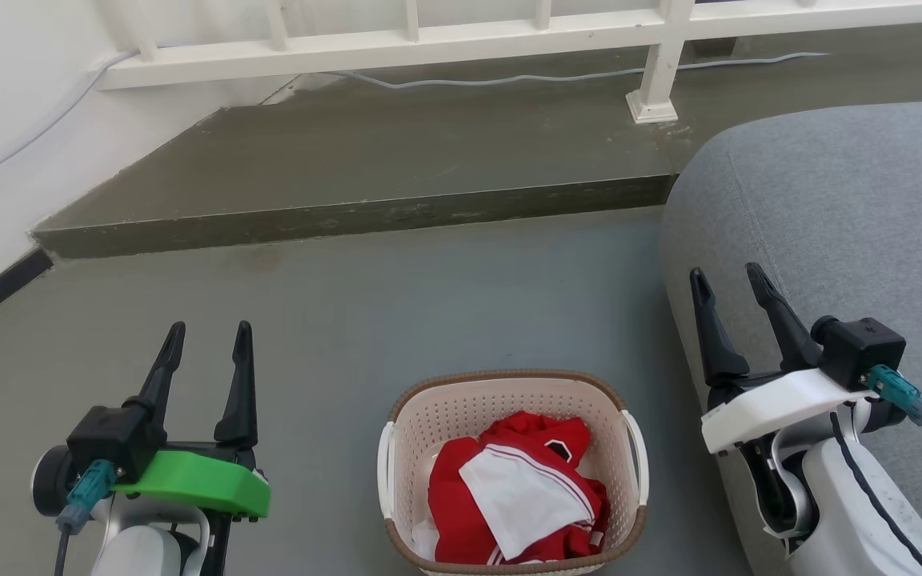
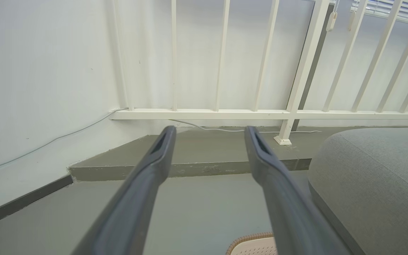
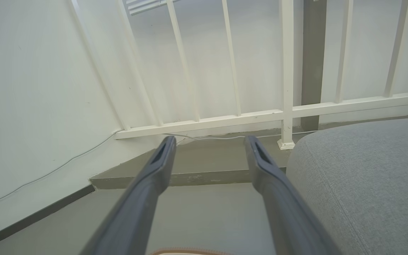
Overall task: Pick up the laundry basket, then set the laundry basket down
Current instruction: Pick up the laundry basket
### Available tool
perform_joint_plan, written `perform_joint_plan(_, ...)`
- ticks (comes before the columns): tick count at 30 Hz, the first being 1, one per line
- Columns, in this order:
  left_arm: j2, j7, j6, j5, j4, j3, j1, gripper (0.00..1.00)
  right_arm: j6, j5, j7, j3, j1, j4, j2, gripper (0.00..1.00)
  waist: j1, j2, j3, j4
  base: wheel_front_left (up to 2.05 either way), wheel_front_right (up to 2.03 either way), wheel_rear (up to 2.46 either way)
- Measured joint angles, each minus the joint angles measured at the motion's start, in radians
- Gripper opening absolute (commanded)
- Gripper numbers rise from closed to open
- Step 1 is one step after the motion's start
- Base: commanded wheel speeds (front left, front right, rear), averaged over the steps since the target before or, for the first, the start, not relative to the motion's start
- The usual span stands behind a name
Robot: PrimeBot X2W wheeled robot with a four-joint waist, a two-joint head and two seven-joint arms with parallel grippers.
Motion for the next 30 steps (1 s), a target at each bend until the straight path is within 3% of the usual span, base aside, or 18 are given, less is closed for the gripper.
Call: perform_joint_plan(30, -0.004, 0.0, -0.01, -0.029, -0.019, 0.012, -0.03, 1.0, 0.007, -0.035, 0.0, -0.058, -0.016, 0.021, 0.015, 1.0, 0.0, 0.0, 0.13, -0.054, 0.0, 0.0, 0.0)
